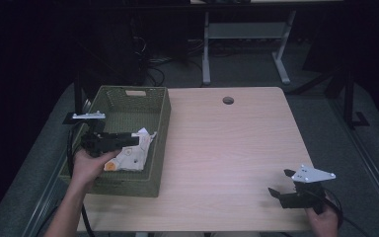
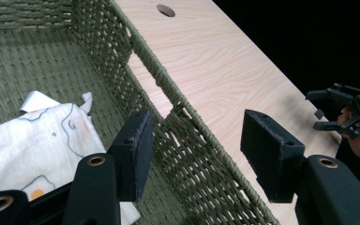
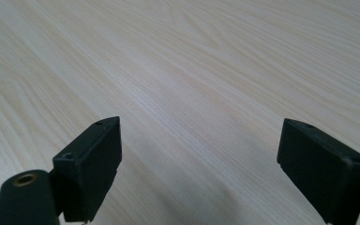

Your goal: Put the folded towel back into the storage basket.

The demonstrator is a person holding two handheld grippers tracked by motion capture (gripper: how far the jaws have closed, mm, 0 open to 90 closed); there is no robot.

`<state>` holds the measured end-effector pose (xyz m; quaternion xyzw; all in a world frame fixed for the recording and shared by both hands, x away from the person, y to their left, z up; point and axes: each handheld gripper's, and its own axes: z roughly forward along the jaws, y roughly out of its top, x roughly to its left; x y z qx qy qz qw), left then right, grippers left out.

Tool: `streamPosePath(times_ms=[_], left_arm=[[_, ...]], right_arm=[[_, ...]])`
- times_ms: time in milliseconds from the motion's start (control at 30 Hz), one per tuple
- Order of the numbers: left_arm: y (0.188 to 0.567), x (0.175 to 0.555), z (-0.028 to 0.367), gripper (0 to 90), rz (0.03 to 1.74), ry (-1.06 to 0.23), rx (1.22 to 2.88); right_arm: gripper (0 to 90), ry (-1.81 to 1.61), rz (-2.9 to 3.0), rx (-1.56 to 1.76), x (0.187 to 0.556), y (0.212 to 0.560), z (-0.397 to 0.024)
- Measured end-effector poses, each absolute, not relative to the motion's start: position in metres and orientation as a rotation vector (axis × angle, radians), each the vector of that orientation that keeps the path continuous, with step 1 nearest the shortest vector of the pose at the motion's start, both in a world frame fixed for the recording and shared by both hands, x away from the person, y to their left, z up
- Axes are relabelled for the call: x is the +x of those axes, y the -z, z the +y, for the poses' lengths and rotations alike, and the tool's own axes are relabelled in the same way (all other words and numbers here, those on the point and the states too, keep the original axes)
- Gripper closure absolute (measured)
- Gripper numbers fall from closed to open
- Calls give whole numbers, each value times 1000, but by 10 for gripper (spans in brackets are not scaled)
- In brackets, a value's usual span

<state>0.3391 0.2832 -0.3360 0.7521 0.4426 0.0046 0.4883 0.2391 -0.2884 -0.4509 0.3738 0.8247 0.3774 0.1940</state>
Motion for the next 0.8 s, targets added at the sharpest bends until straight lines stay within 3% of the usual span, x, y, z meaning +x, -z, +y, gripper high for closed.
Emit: streamPosePath(times_ms=[800], left_arm=[[322,334,241,446,944,5,1884]], right_arm=[[135,-1066,2304,1038,239,450,-290]])
